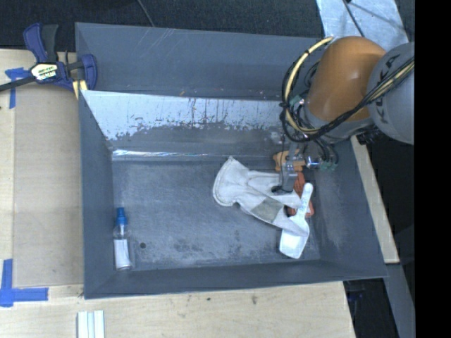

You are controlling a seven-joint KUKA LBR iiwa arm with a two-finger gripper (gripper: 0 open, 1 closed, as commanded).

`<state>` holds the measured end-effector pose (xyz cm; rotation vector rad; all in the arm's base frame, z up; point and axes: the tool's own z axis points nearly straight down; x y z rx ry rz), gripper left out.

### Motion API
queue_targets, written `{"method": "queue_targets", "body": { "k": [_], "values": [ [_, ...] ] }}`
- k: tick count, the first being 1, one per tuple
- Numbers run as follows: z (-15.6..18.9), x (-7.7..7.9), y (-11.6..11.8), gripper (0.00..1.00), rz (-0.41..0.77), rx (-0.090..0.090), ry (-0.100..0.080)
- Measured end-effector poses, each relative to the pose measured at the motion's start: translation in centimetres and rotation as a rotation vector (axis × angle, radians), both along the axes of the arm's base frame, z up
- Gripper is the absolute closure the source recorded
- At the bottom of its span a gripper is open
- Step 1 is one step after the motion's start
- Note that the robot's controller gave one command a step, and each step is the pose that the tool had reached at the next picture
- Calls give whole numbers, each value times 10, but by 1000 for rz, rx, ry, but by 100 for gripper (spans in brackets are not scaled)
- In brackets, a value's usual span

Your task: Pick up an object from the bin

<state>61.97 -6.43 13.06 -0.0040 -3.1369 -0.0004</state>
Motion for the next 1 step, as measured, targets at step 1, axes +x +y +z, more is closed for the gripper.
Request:
{"method": "queue_targets", "body": {
  "k": [1],
  "values": [
    [5, 2, 0, 0, 1, -1, -8]
  ]
}}
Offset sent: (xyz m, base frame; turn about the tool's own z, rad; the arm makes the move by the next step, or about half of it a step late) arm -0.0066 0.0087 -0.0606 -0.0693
